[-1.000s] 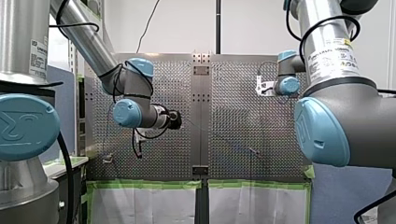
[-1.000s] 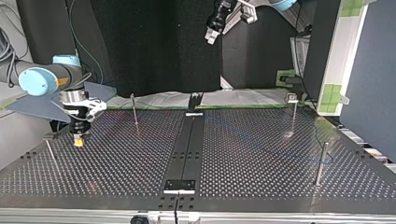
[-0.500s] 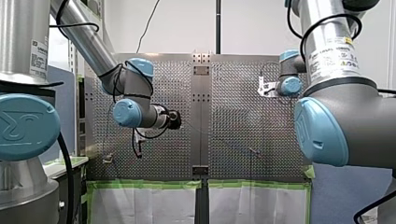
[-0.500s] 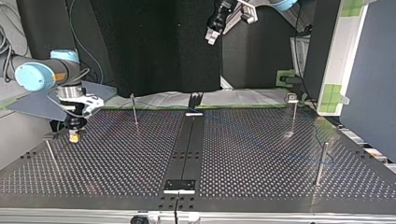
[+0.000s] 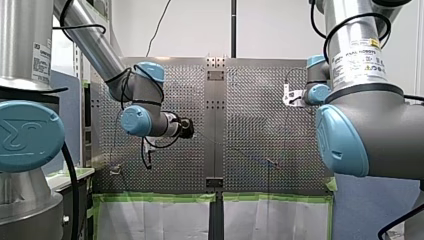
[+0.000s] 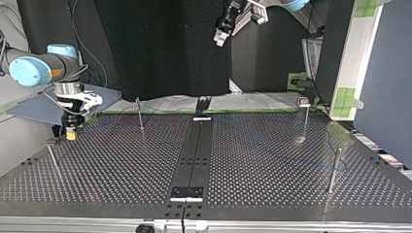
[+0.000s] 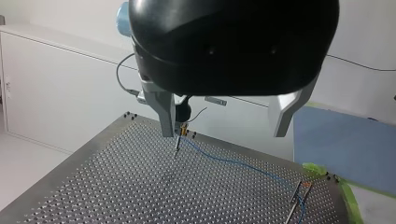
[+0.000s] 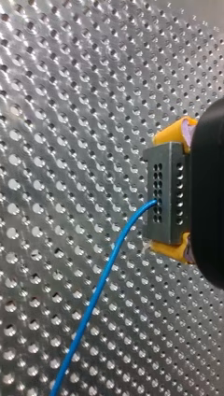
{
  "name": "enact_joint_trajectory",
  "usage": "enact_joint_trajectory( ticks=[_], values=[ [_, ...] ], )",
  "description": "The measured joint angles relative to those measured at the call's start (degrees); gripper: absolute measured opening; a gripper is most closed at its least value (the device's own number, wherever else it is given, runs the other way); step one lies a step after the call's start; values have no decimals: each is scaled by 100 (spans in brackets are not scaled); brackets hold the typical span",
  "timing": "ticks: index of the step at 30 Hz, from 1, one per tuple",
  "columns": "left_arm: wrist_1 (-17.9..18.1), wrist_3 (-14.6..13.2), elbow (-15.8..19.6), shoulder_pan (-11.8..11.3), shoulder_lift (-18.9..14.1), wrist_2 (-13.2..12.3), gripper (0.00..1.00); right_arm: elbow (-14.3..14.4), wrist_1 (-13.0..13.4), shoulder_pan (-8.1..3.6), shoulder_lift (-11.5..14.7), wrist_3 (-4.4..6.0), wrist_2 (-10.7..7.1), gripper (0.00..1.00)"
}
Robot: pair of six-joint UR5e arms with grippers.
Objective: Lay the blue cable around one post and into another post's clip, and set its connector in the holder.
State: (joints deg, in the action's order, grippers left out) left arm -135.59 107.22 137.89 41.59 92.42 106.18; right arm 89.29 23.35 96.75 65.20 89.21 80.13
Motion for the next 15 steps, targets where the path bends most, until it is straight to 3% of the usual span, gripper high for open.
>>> enact_joint_trajectory(
  ticks=[7,15],
  values=[
    [-3,3,0,0,-45,3,98,161,100,-161,221,16,-155,0],
    [-11,6,-7,-10,-72,-10,98,180,63,-397,328,60,-630,0]
  ],
)
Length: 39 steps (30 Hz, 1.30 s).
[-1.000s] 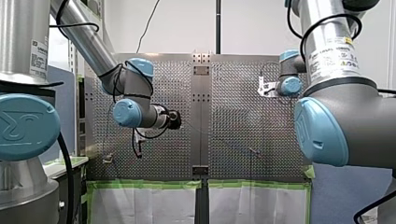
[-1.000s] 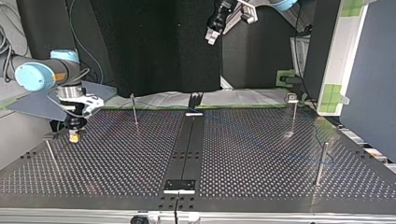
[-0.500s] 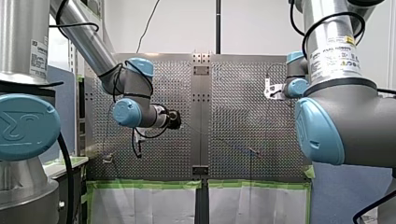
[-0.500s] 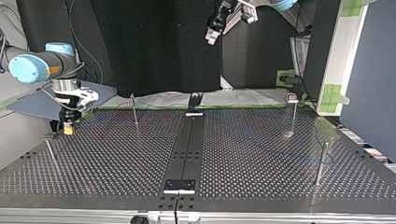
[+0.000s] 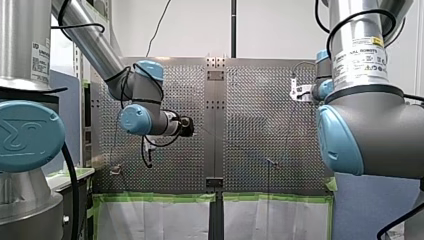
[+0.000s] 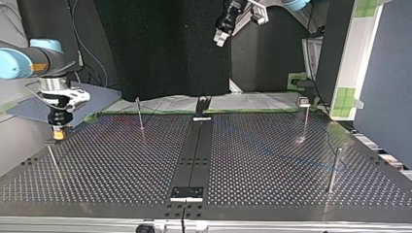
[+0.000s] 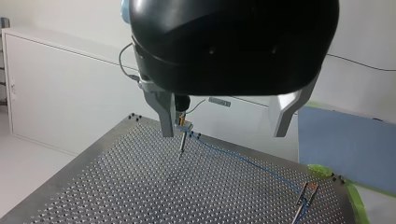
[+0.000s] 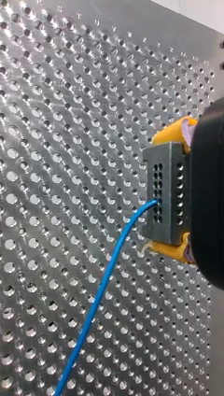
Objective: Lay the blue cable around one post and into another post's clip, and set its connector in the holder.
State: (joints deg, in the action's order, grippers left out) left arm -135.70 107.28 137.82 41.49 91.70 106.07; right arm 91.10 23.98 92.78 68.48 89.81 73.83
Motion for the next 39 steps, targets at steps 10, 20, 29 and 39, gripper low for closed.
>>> enact_joint_trajectory(
  ticks=[10,20,29,39],
  values=[
    [-48,24,-37,-46,-7,-4,98,1,-141,-262,-3,34,-571,0],
    [-53,54,-74,-94,-8,-11,98,1,49,-519,-19,227,-1008,0],
    [-54,55,-81,-103,-8,-13,98,2,193,-687,-45,392,-1047,0],
    [-56,55,-86,-104,-6,-12,98,-7,278,-778,-108,543,-1093,0]
  ],
)
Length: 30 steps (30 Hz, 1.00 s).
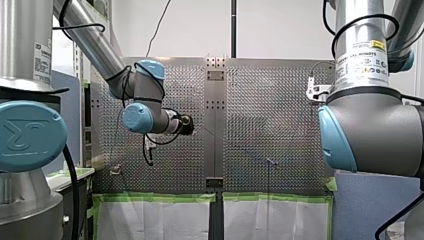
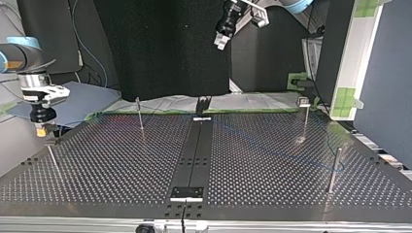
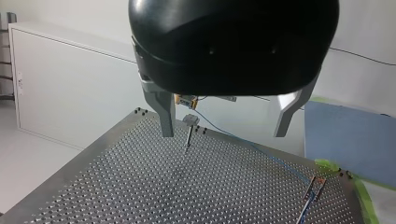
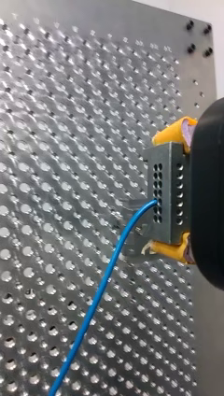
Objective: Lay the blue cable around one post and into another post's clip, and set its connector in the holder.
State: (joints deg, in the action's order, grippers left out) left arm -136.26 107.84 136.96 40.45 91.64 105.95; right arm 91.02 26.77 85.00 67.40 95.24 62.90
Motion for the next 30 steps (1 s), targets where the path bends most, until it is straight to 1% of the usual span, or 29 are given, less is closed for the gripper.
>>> enact_joint_trajectory(
  ticks=[3,4,6,8,17,23,26,30],
  values=[
    [1,0,-3,0,1,0,98,-75,-62,-34,-117,-4,-2,0],
    [1,0,-3,0,0,0,98,-112,-99,-39,-162,-27,1,0],
    [2,0,-4,0,-1,0,98,-187,-205,-47,-271,-112,13,0],
    [0,-1,-5,0,0,0,98,-244,-278,-50,-339,-175,16,0],
    [1,-1,-7,0,0,4,98,-494,-420,-55,-415,-167,-53,0],
    [-4,-2,-7,0,1,12,98,-633,-505,-56,-430,-238,-103,0],
    [-6,-1,-7,0,1,16,98,-680,-539,-57,-431,-283,-140,0],
    [-5,0,-6,0,1,17,98,-718,-554,-57,-439,-318,-188,0]
  ],
)
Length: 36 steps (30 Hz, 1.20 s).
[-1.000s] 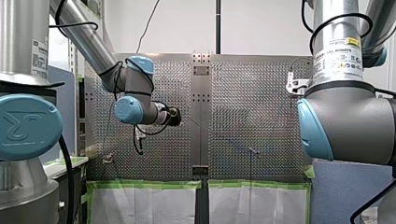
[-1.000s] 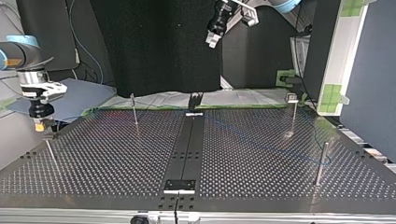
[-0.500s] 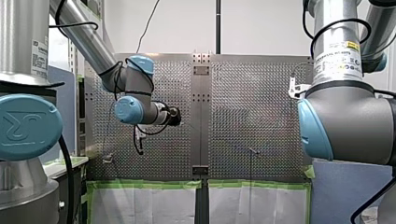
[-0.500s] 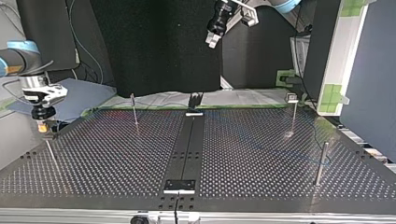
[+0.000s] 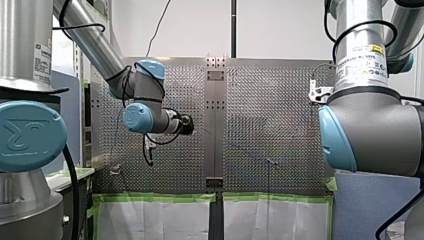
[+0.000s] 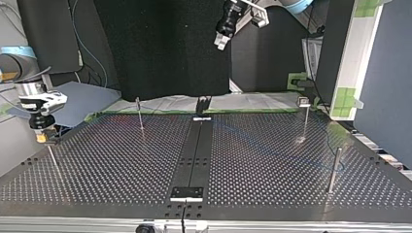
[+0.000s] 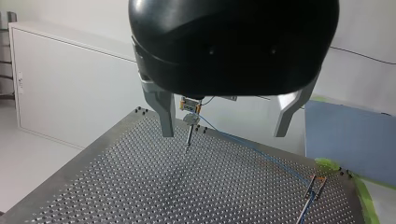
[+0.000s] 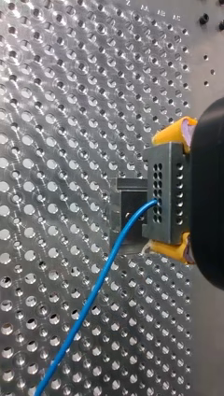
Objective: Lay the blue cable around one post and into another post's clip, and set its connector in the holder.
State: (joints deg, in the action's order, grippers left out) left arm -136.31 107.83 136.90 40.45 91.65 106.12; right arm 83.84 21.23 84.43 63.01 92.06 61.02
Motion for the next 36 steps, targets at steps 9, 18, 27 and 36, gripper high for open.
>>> enact_joint_trajectory(
  ticks=[9,18,27,36],
  values=[
    [0,0,0,0,-1,7,98,-112,-123,2,-176,-127,-90,0],
    [-18,-1,0,0,1,15,98,-246,-326,7,-309,-342,-93,0],
    [-20,-1,-3,0,0,16,98,-328,-320,19,-315,-328,-213,0],
    [-20,-2,0,0,1,16,98,-395,-290,23,-319,-298,-255,0]
  ],
)
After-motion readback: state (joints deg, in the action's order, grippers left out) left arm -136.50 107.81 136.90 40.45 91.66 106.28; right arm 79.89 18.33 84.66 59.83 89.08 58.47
